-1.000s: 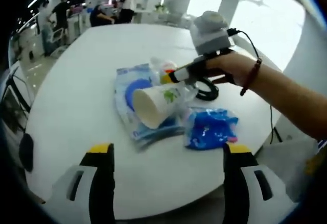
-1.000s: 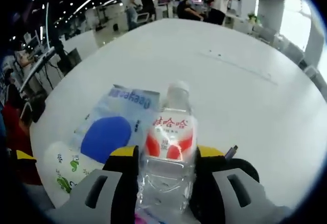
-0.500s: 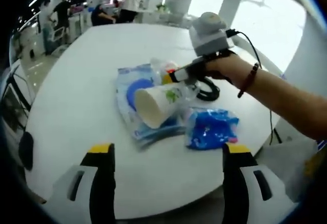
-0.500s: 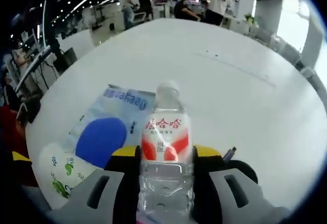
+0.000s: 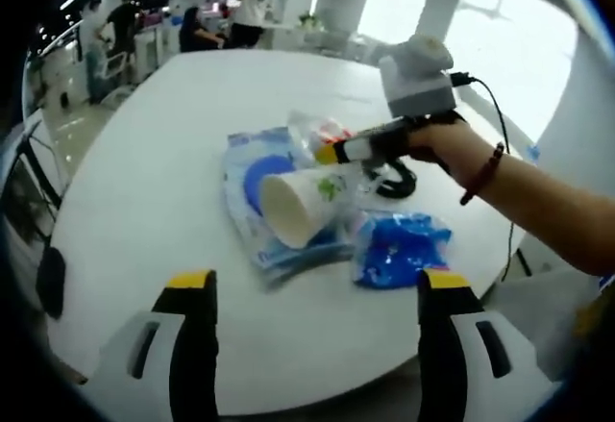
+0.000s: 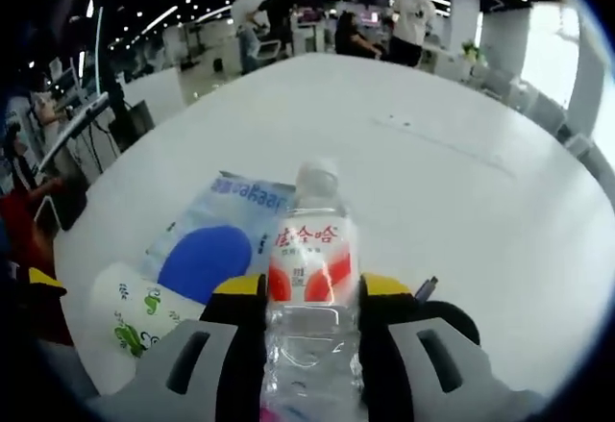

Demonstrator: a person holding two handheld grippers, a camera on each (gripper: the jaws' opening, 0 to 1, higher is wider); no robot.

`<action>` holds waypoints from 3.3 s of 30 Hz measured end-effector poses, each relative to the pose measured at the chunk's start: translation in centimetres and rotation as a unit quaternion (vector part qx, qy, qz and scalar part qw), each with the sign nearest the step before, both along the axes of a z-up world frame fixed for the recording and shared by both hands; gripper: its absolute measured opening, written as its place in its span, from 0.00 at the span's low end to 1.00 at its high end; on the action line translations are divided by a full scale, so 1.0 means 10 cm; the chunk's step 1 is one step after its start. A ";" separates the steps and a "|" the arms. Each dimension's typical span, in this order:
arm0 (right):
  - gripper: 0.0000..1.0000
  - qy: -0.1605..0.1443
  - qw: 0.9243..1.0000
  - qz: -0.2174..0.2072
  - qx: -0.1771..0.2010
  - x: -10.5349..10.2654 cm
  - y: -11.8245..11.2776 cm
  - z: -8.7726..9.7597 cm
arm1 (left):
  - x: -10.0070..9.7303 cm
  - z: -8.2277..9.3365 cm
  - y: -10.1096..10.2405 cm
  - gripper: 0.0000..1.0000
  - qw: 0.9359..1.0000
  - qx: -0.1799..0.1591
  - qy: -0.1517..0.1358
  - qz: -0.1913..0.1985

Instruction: Arrange the tabletop items into an orderly group along one side of the table until the central work area is clear of visible clutter.

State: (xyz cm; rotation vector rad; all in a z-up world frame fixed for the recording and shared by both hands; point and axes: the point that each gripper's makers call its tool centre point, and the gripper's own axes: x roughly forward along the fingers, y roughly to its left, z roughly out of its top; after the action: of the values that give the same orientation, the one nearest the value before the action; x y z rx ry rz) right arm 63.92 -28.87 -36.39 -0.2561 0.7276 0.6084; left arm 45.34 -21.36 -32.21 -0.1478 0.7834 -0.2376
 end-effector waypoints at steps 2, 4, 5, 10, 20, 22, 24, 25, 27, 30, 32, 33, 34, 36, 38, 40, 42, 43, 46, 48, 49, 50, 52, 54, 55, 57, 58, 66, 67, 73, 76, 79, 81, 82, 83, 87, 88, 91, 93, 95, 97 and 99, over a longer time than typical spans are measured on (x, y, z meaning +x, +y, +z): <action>0.35 -0.013 1.000 0.010 0.014 -0.01 0.02 0.08 | 0.00 0.01 0.00 0.82 1.000 0.004 -0.002 -0.003; 0.35 -0.017 1.000 0.008 0.019 -0.04 -0.02 0.14 | 0.01 0.02 -0.01 0.82 1.000 0.003 -0.006 -0.004; 0.35 -0.021 1.000 0.005 0.021 -0.04 -0.03 0.17 | 0.02 0.03 -0.01 0.82 1.000 0.001 -0.008 -0.004; 0.35 -0.043 0.999 0.007 0.031 -0.11 -0.10 0.32 | 0.06 0.10 -0.08 0.81 0.999 -0.031 -0.025 -0.006; 0.35 -0.049 0.997 0.005 0.066 -0.31 -0.22 0.51 | 0.16 0.26 -0.14 0.81 0.995 -0.068 -0.068 -0.006; 0.35 -0.047 0.995 0.004 0.083 -0.34 -0.23 0.57 | 0.16 0.25 -0.13 0.80 0.996 -0.063 -0.066 -0.011; 0.35 -0.054 0.995 0.011 0.086 -0.39 -0.22 0.64 | 0.16 0.27 -0.14 0.81 0.994 -0.085 -0.065 -0.014; 0.35 -0.062 0.994 0.020 0.087 -0.42 -0.21 0.69 | 0.16 0.31 -0.17 0.80 0.991 -0.114 -0.067 -0.011; 0.35 -0.074 0.992 0.029 0.101 -0.46 -0.19 0.78 | 0.22 0.45 -0.17 0.79 0.976 -0.201 -0.081 0.017; 0.35 -0.080 0.989 0.035 0.116 -0.52 -0.18 0.91 | 0.30 0.61 -0.11 0.79 0.959 -0.262 -0.106 0.036; 0.35 -0.083 0.988 0.039 0.128 -0.59 -0.18 0.99 | 0.33 0.66 -0.07 0.79 0.958 -0.259 -0.118 0.028; 0.35 -0.089 0.986 0.043 0.132 -0.62 -0.17 1.03 | 0.33 0.66 -0.07 0.78 0.959 -0.257 -0.113 0.028; 0.35 -0.094 0.985 0.053 0.135 -0.66 -0.15 1.08 | 0.34 0.66 -0.06 0.78 0.961 -0.254 -0.111 0.026; 0.35 -0.098 0.983 0.056 0.144 -0.73 -0.15 1.14 | 0.35 0.67 -0.06 0.78 0.962 -0.248 -0.112 0.027; 0.35 -0.103 0.982 0.060 0.150 -0.77 -0.15 1.19 | 0.38 0.72 -0.07 0.77 0.958 -0.260 -0.117 0.030; 0.35 -0.119 0.979 0.069 0.150 -0.84 -0.15 1.26 | 0.41 0.83 -0.13 0.74 0.943 -0.307 -0.125 0.032; 0.35 -0.122 0.978 0.077 0.149 -0.89 -0.15 1.29 | 0.43 0.95 -0.18 0.72 0.923 -0.361 -0.132 0.034; 0.35 -0.122 0.978 0.080 0.149 -0.93 -0.16 1.30 | 0.44 0.99 -0.21 0.71 0.915 -0.379 -0.134 0.036; 0.35 -0.127 0.976 0.092 0.153 -1.02 -0.15 1.35 | 0.46 1.11 -0.29 0.70 0.898 -0.414 -0.145 0.021; 0.35 -0.138 0.974 0.103 0.150 -1.07 -0.12 1.38 | 0.47 1.08 -0.33 0.69 0.899 -0.416 -0.135 0.020; 0.35 -0.144 0.973 0.108 0.145 -1.09 -0.12 1.39 | 0.47 1.06 -0.35 0.69 0.902 -0.411 -0.130 0.017; 0.35 -0.143 0.972 0.113 0.147 -1.14 -0.10 1.40 | 0.47 1.03 -0.36 0.69 0.907 -0.402 -0.125 0.015; 0.35 -0.143 0.971 0.119 0.152 -1.20 -0.08 1.42 | 0.49 1.00 -0.39 0.69 0.912 -0.393 -0.120 0.010; 0.35 -0.145 0.969 0.127 0.156 -1.27 -0.06 1.44 | 0.49 0.97 -0.43 0.69 0.913 -0.393 -0.108 0.003; 0.35 -0.147 0.968 0.131 0.156 -1.30 -0.05 1.45 | 0.50 0.97 -0.45 0.68 0.911 -0.397 -0.107 0.001; 0.35 -0.148 0.966 0.140 0.160 -1.39 -0.02 1.48 | 0.50 1.04 -0.50 0.65 0.901 -0.420 -0.112 -0.002; 0.35 -0.148 0.965 0.142 0.162 -1.42 -0.01 1.49 | 0.50 1.07 -0.52 0.63 0.892 -0.438 -0.111 0.000; 0.36 -0.155 0.961 0.156 0.167 -1.55 0.04 1.55 | 0.48 1.11 -0.56 0.56 0.882 -0.458 -0.112 -0.007; 0.36 -0.155 0.961 0.158 0.166 -1.56 0.05 1.55 | 0.48 1.11 -0.56 0.55 0.882 -0.457 -0.112 -0.008; 0.36 -0.157 0.960 0.160 0.167 -1.58 0.05 1.56 | 0.47 1.12 -0.61 0.50 0.876 -0.468 -0.110 -0.018; 0.36 -0.155 0.960 0.159 0.169 -1.58 0.05 1.55 | 0.46 1.14 -0.64 0.46 0.873 -0.475 -0.109 -0.024; 0.36 -0.153 0.961 0.162 0.166 -1.58 0.05 1.53 | 0.46 1.17 -0.66 0.41 0.874 -0.468 -0.121 -0.040; 0.36 -0.154 0.960 0.166 0.163 -1.59 0.05 1.52 | 0.45 1.18 -0.67 0.38 0.874 -0.468 -0.123 -0.048; 0.36 -0.156 0.960 0.168 0.161 -1.60 0.05 1.51 | 0.45 1.19 -0.69 0.37 0.873 -0.470 -0.123 -0.052; 0.36 -0.160 0.959 0.173 0.157 -1.60 0.05 1.52 | 0.45 1.19 -0.69 0.38 0.874 -0.466 -0.125 -0.051; 0.37 -0.166 0.959 0.175 0.147 -1.60 0.04 1.49 | 0.45 1.18 -0.70 0.37 0.881 -0.451 -0.126 -0.060; 0.37 -0.167 0.959 0.175 0.147 -1.60 0.04 1.48 | 0.44 1.18 -0.70 0.37 0.884 -0.446 -0.128 -0.065; 0.37 -0.170 0.959 0.178 0.139 -1.61 0.04 1.45 | 0.42 1.18 -0.72 0.37 0.894 -0.418 -0.136 -0.089; 0.38 -0.174 0.959 0.180 0.133 -1.61 0.04 1.44 | 0.41 1.19 -0.73 0.37 0.897 -0.404 -0.144 -0.106; 0.38 -0.173 0.959 0.183 0.129 -1.61 0.04 1.43 | 0.39 1.21 -0.74 0.36 0.900 -0.388 -0.153 -0.129; 0.39 -0.173 0.959 0.186 0.125 -1.62 0.05 1.41 | 0.37 1.20 -0.74 0.36 0.906 -0.369 -0.149 -0.144; 0.39 -0.171 0.959 0.192 0.121 -1.63 0.05 1.39 | 0.36 1.20 -0.74 0.36 0.910 -0.351 -0.150 -0.165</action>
State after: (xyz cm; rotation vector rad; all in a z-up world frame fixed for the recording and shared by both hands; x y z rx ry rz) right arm 47.65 -28.40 -22.48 -0.2676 0.2622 0.9859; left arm 48.91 -28.78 -20.26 -0.6452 0.3798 -0.8447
